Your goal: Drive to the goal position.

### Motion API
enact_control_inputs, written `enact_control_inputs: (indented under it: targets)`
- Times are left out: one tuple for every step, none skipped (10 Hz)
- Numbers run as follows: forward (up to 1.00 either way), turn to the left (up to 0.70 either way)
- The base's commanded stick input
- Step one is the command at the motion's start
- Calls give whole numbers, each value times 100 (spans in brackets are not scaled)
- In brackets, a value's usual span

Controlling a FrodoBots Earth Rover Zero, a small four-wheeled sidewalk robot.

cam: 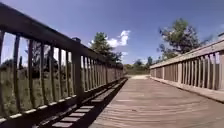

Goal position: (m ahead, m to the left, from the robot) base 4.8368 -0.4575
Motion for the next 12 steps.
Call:
enact_control_inputs:
  targets:
    - [69,0]
    - [70,-4]
    - [69,-21]
    - [69,-35]
    - [70,-32]
    - [69,0]
    - [69,0]
    - [69,0]
    - [69,0]
    - [66,0]
    - [65,0]
    - [65,0]
